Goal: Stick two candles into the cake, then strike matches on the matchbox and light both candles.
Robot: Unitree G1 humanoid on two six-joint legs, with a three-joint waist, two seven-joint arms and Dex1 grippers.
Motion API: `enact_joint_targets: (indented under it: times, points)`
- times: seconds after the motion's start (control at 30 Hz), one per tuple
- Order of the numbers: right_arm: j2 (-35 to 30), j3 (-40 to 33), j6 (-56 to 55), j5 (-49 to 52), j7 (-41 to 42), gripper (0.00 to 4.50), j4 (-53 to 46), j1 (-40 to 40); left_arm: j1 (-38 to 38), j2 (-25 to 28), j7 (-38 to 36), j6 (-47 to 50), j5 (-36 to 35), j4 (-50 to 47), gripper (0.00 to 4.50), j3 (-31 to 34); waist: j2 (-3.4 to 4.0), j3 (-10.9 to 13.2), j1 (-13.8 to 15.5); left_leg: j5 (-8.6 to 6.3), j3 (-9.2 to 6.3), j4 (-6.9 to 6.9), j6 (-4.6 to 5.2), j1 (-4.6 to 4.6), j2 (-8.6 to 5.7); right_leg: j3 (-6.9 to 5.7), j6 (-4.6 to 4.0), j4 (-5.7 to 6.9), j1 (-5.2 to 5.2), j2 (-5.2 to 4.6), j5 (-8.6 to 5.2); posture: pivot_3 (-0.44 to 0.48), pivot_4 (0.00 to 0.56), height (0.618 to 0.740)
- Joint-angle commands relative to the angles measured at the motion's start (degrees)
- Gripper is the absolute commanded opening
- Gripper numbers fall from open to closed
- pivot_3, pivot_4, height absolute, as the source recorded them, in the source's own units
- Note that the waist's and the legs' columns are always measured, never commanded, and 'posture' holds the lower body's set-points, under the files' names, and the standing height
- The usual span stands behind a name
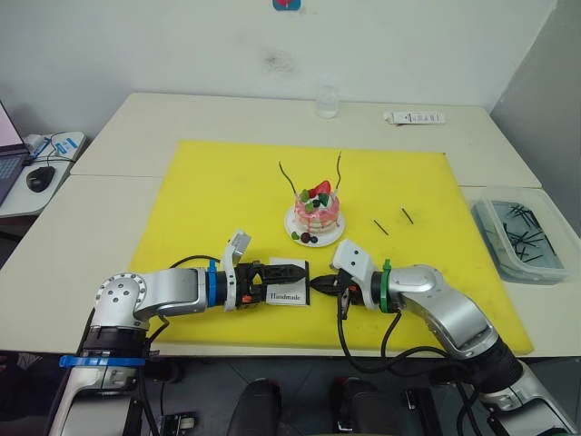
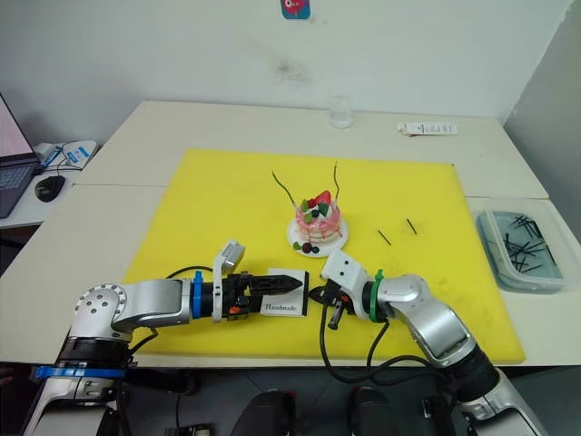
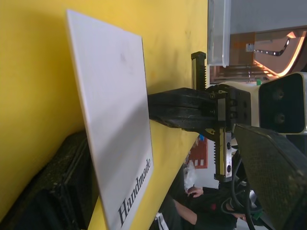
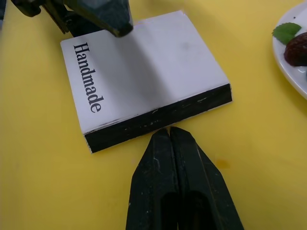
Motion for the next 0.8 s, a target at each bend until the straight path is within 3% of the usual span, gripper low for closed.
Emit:
enact_joint_targets:
  times: [0.03,0.47,0.8]
  points:
    - [0.71,0.96,-2.55,-0.72,0.41,0.01,0.51,-1.30,1.62,-0.80,0.25,-0.08,0.22,-1.39,4.50,-1.19,0.00,0.00,-0.03,0.00,-0.01,0.00,0.00,0.00,0.01,0.00,0.00,0.00,0.00,0.00,0.00,0.000,0.150,0.740]
    - [4.83,2.03,-6.71,-3.28,-0.49,0.01,4.85,-2.83,3.15,-1.26,1.01,-1.61,0.22,-3.50,4.50,-0.85,0.00,0.00,-0.06,0.00,-0.01,-0.02,0.00,-0.01,0.02,0.01,0.00,-0.03,0.00,0.00,0.00,0.000,0.150,0.740]
    - [-0.12,-2.87,-5.87,-2.65,0.35,0.01,1.39,-1.42,5.78,-0.96,2.94,-3.03,0.22,-4.82,4.50,2.00,0.00,0.00,-0.05,0.00,0.00,-0.03,0.00,-0.02,0.01,0.01,-0.02,-0.06,0.00,-0.04,-0.01,0.000,0.150,0.740]
